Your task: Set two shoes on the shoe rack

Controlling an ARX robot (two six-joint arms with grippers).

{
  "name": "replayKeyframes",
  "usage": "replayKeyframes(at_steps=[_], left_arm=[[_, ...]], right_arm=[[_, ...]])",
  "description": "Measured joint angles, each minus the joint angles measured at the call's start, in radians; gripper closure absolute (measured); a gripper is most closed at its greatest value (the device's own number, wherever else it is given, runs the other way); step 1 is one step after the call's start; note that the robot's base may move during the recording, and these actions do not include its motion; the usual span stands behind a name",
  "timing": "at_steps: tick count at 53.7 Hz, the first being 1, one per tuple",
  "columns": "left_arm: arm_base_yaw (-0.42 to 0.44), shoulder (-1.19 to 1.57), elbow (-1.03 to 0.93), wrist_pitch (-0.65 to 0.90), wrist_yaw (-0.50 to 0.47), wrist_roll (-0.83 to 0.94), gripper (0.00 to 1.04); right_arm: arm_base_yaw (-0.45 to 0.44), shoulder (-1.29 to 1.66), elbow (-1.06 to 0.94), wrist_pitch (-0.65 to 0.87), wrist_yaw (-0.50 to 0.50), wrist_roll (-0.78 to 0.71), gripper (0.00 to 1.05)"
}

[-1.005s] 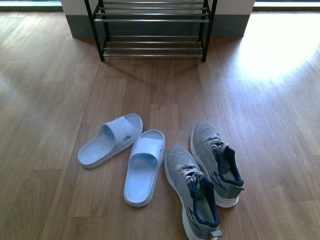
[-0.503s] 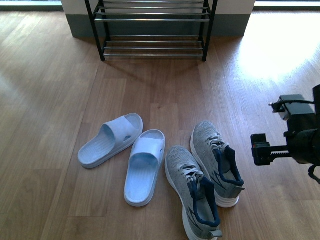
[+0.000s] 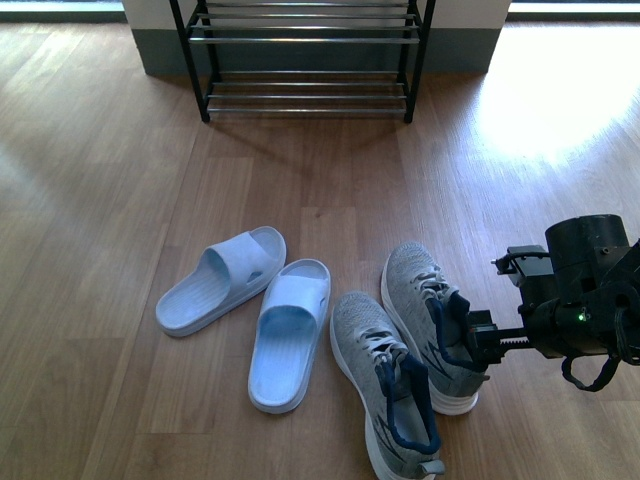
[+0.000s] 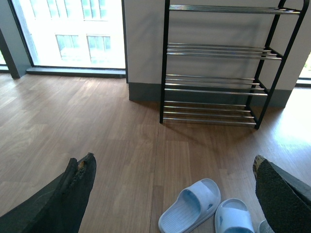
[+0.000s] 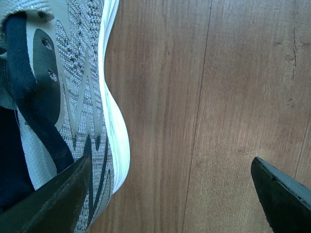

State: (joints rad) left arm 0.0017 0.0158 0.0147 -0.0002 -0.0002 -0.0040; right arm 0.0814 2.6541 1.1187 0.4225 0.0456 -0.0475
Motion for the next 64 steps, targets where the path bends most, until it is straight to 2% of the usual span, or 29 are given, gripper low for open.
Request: replayKeyframes(at_steps=[11,28,36,64], left_arm=[[0.0,0.0,0.0,0.0,0.0,0.0,0.09],[0.0,0.0,0.0,0.0,0.0,0.0,0.09],[0.0,0.0,0.0,0.0,0.0,0.0,0.09],[0.0,0.0,0.0,0.0,0.0,0.0,0.09]], right_arm=[[0.007,0.023,0.053,-0.031,-0.011,0.002,0.09],[0.006,-0.101,-0.064,0.008,-0.079,0.003,0.09],[0.012,-0.088,-0.067,0.007,-0.08,0.003,0.09],[0.016,0.103,0.14,-0.058,-0.033,0.008,0.09]])
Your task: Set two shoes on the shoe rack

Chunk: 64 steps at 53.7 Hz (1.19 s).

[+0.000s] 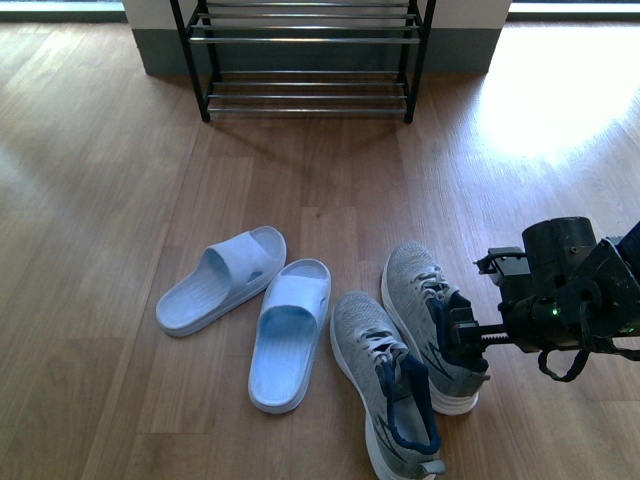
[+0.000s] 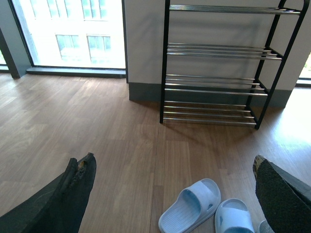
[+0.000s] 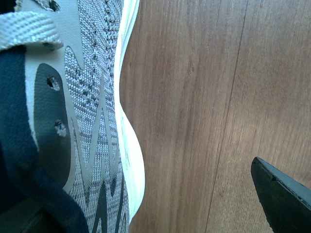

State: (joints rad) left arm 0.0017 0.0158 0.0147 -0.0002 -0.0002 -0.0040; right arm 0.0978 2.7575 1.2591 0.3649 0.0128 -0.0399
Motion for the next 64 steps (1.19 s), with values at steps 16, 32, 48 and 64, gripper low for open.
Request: replayKeyframes(at_steps=[16,32,48,64], left_arm=[[0.0,0.0,0.0,0.0,0.0,0.0,0.09],[0.0,0.0,0.0,0.0,0.0,0.0,0.09],[0.0,0.0,0.0,0.0,0.0,0.0,0.09],[0.0,0.0,0.0,0.0,0.0,0.0,0.09]], right_arm=[[0.01,0.021,0.023,0.0,-0.005,0.0,0.54],[0.016,0.017,0.01,0.02,-0.017,-0.002,0.94],[0.008,-0.125,-0.166,0.151,-0.021,0.049,1.03],[-0.071,-0.576,-0.497,0.257,-0.079,0.13,1.03]])
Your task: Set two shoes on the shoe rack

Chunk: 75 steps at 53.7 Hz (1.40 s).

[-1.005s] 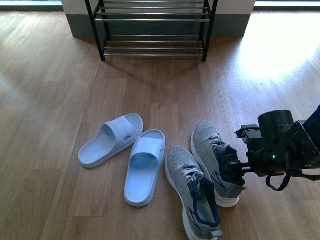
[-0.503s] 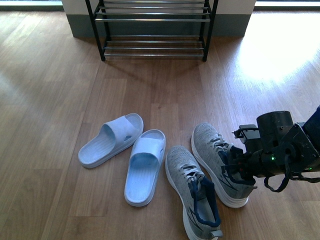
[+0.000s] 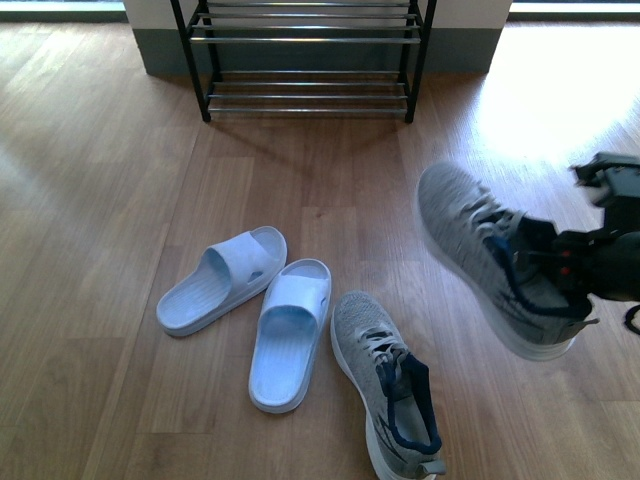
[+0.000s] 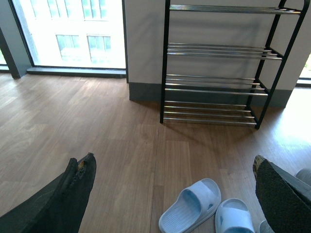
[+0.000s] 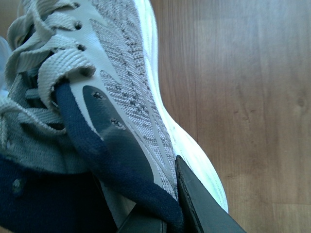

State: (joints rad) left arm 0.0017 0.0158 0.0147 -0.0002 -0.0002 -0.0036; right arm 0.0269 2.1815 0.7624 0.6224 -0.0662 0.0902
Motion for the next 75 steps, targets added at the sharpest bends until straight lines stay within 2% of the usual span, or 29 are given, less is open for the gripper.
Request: replayKeyframes(at_steps=[10,23,29,75], left_arm=[[0.0,0.0,0.0,0.0,0.0,0.0,0.09],[0.0,0.0,0.0,0.0,0.0,0.0,0.09],[0.0,0.0,0.0,0.0,0.0,0.0,0.09],[0.0,0.0,0.0,0.0,-0.001,0.0,0.09]], right_arm=[[-0.074,-0.369,-0.193,-0.067,-0.059,0.026,1.03],[-0.145,-0.784,-0.33,-0.205,-0.134,0.009,1.03],[-0.167,-0.94,-0.383,-0.247,-0.134,-0.005,1.03],[-0.171,-0.956,-0.389,-0.25,-0.136,-0.019,1.03]])
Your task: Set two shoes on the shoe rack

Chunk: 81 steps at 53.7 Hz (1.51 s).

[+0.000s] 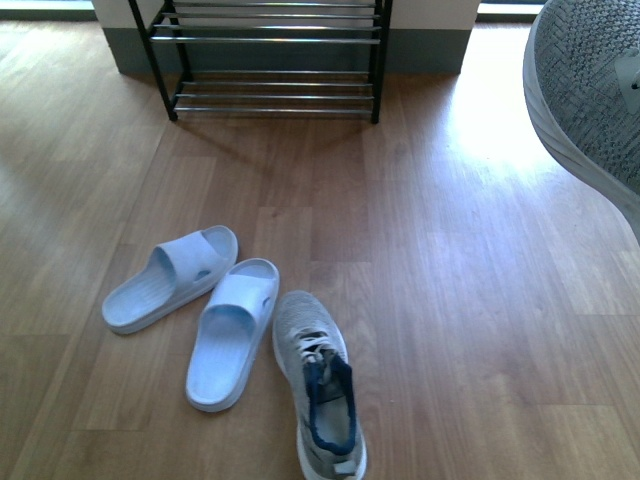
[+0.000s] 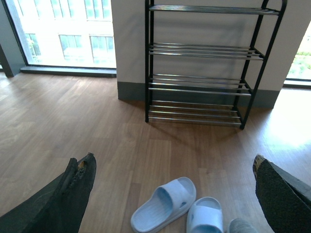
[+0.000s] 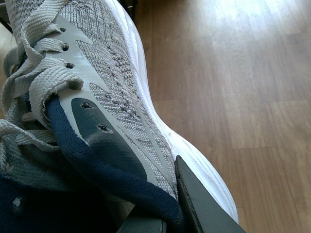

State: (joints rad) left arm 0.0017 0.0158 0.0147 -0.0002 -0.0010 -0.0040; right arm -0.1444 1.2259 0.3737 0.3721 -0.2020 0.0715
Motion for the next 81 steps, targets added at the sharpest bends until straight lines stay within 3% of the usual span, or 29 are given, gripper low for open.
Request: replayKeyframes(at_steps=[29,35,37,41,48,54,57,66,81], left_arm=[[-0.002,0.001,0.001,-0.002,-0.007,-0.002,0.09],[-0.108,0.174,0.084,-0.213,-0.346,-0.08,0.09],[-0.106,0.282,0.093,-0.21,-0.394,-0.1,0.09],[-0.063,0.547,0.093,-0.047,-0.342,-0.103,0.09],[0.006,1.081,0.12,0.367,-0.24,-0.063,0.09],[0.016,1.383,0.165,0.557,-0.181,-0.045,0.09],[0.015,1.587,0.196,0.671,-0.106,-0.043,0.09],[-0.011,2.044,0.327,0.799,0.11,-0.039,0.09],[-0.066,2.337,0.496,0.761,0.248,-0.008,0.09]], right_arm=[[-0.005,0.0,-0.001,0.0,0.007,-0.002,1.03],[-0.005,0.0,-0.001,0.0,0.006,-0.002,1.03],[-0.005,0.0,-0.001,0.0,0.006,-0.002,1.03],[-0.005,0.0,-0.001,0.0,0.006,-0.002,1.03],[-0.005,0.0,-0.001,0.0,0.006,-0.002,1.03],[-0.005,0.0,-0.001,0.0,0.006,-0.002,1.03],[-0.005,0.0,-0.001,0.0,0.006,-0.002,1.03],[-0.005,0.0,-0.001,0.0,0.006,-0.002,1.03],[-0.005,0.0,-0.001,0.0,0.006,-0.002,1.03]])
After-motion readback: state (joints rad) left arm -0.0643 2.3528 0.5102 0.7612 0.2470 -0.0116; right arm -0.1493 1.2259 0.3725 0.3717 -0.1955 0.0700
